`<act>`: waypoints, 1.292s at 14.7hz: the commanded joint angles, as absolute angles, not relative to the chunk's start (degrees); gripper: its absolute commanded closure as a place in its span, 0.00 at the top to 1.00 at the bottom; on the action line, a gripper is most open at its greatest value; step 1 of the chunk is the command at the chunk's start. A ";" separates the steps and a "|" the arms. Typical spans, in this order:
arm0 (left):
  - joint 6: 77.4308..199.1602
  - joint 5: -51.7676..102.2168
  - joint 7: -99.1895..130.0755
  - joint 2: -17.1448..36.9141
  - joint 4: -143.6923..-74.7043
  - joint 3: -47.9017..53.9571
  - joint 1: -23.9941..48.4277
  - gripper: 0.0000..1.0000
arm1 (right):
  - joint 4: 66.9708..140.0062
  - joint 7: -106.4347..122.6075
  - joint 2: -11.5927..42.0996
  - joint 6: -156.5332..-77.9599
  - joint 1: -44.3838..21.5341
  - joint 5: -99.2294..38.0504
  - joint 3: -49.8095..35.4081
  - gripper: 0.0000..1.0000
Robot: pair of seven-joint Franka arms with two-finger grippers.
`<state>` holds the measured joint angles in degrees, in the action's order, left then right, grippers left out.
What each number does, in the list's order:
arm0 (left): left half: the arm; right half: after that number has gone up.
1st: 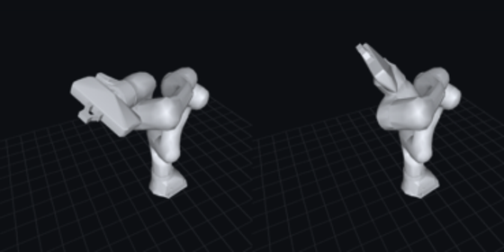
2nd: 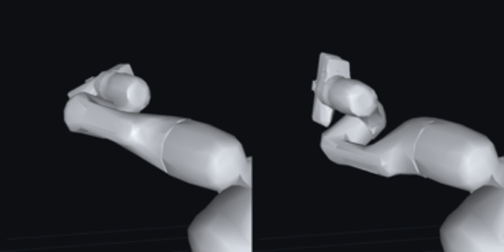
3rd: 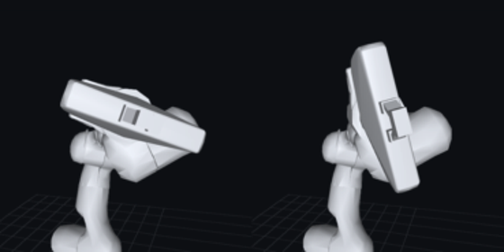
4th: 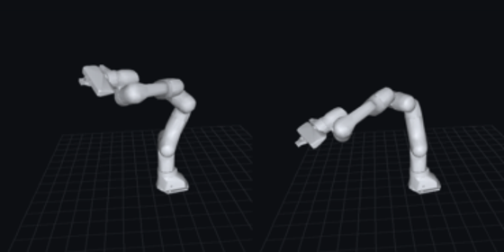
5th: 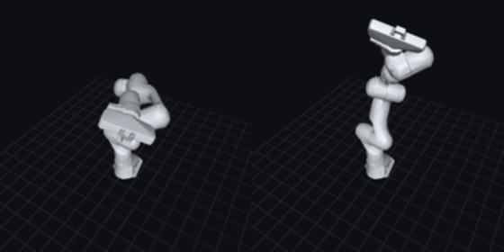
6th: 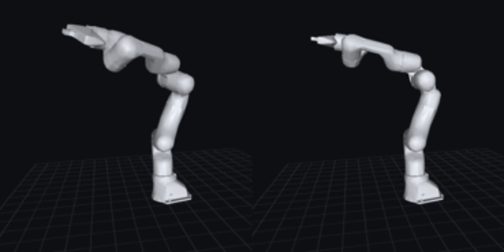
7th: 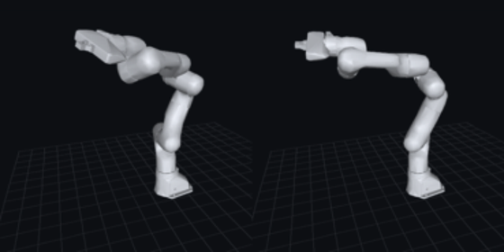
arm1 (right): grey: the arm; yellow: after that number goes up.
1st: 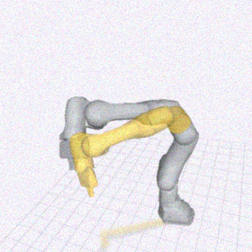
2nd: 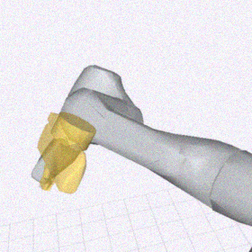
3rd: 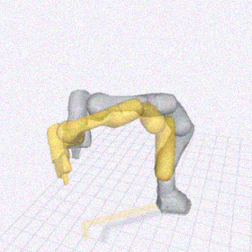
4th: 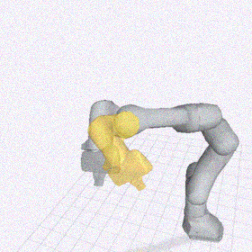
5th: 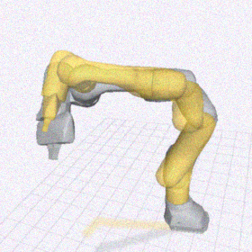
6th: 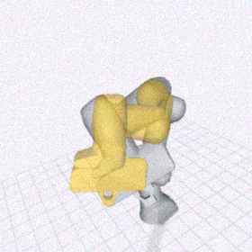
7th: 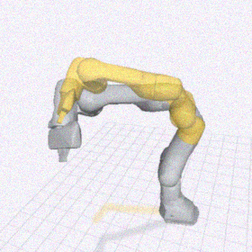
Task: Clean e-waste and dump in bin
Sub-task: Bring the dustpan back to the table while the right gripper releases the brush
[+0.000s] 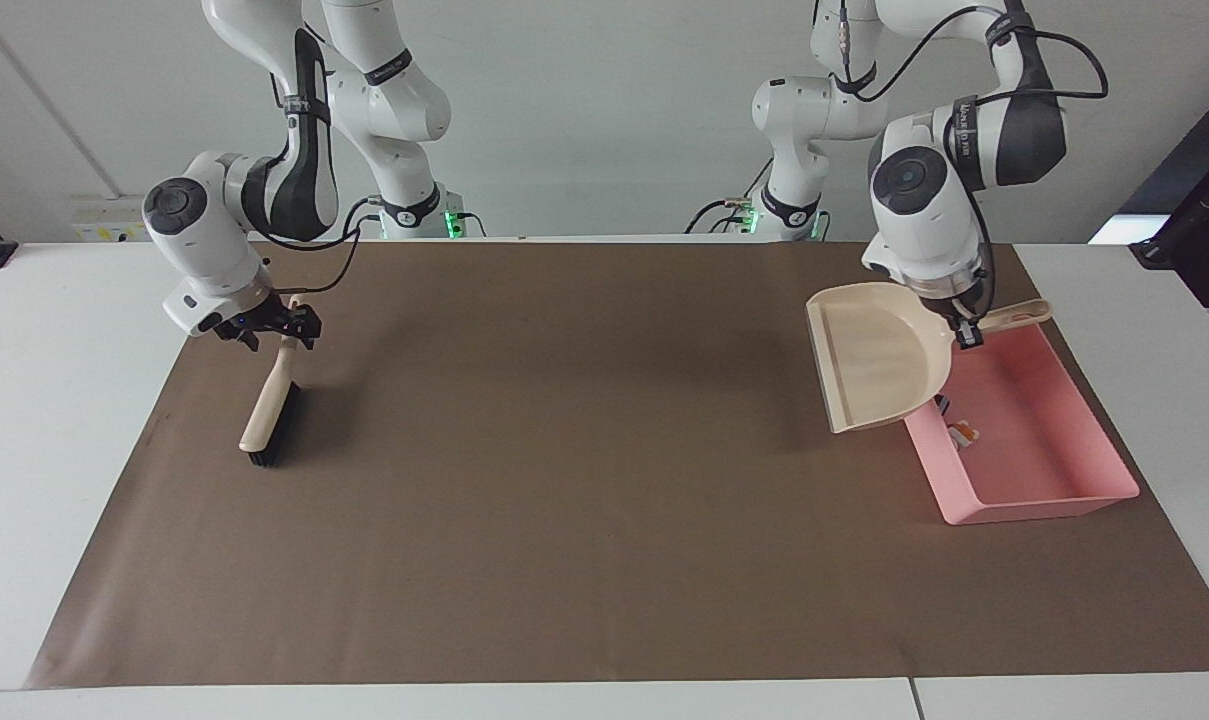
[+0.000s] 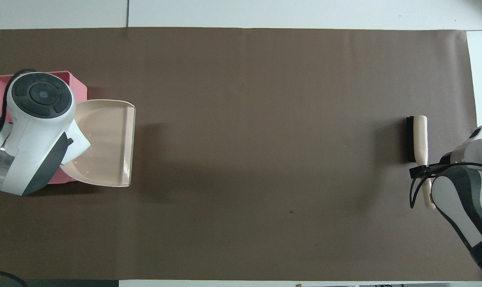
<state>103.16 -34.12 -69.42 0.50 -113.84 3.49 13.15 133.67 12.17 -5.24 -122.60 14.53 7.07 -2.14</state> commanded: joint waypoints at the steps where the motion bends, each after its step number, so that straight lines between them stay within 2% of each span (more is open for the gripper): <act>1: 108.10 -31.30 -64.53 2.01 -116.89 2.72 16.86 0.00 | 129.56 10.13 -7.90 -119.01 11.09 5.80 -2.55 1.00; 7: 113.20 -26.28 -64.33 6.94 -116.98 2.72 18.19 0.00 | 116.57 -4.02 -8.44 -106.72 2.91 3.53 -2.72 1.00; 9: 115.39 -26.19 -63.55 10.00 -116.63 2.64 20.29 0.00 | 107.63 -5.44 -6.95 -99.27 2.46 1.85 -2.81 1.00; 13: 115.22 -26.19 -63.54 10.46 -116.81 2.64 20.74 0.00 | 93.28 -5.27 -1.86 -87.74 2.72 1.93 -2.81 1.00; 15: 115.49 -26.19 -63.28 10.37 -117.24 2.64 20.74 0.00 | 90.36 -5.27 -1.23 -85.17 2.29 1.76 -2.55 1.00; 17: 115.58 -26.19 -63.02 10.20 -117.86 2.64 20.83 0.01 | 86.77 -5.27 0.86 -83.59 -1.83 1.58 2.42 1.00; 19: 115.75 -26.19 -59.26 9.93 -118.74 2.64 20.83 0.01 | 85.78 -5.45 1.06 -82.27 -1.15 0.53 2.99 1.00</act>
